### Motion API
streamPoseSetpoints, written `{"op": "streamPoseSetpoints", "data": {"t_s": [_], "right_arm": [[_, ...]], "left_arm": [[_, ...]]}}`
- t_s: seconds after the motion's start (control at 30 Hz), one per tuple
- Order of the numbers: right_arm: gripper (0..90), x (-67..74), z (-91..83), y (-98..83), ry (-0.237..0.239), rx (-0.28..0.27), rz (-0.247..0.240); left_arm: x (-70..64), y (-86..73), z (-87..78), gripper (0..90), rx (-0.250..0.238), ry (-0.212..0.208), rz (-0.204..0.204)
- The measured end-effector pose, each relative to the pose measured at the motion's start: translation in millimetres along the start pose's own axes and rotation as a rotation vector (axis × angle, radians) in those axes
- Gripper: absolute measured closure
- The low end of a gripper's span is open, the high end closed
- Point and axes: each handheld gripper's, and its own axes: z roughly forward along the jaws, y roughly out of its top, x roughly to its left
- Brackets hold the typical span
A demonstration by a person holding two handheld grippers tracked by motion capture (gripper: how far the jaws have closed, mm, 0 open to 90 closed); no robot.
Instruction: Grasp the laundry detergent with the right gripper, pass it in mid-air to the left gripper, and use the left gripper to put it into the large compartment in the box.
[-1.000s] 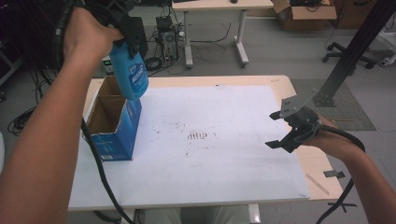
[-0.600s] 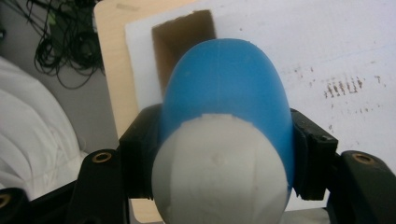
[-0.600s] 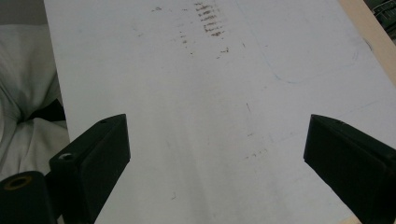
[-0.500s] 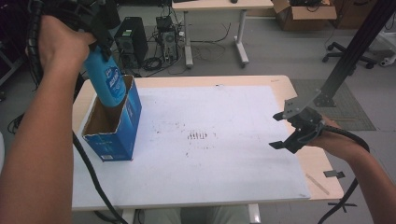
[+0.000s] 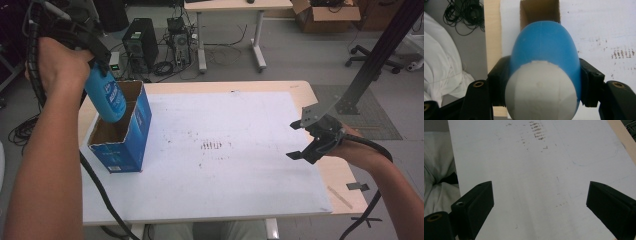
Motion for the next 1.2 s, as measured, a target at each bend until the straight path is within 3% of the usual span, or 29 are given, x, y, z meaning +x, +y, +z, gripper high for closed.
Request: {"op": "streamPoseSetpoints", "data": {"t_s": [0.3,1.2], "right_arm": [[7.2,0.2,2.7,-0.2,0.0,0.0,0.001],[7.5,1.5,13.4,-6.6,0.012,0.029,0.023]], "left_arm": [[1.2,-7.1,21.5,38.3,-0.002,0.001,0.005],[-8.6,-28.0,118.1,38.4,0.005,0.016,0.076]]}}
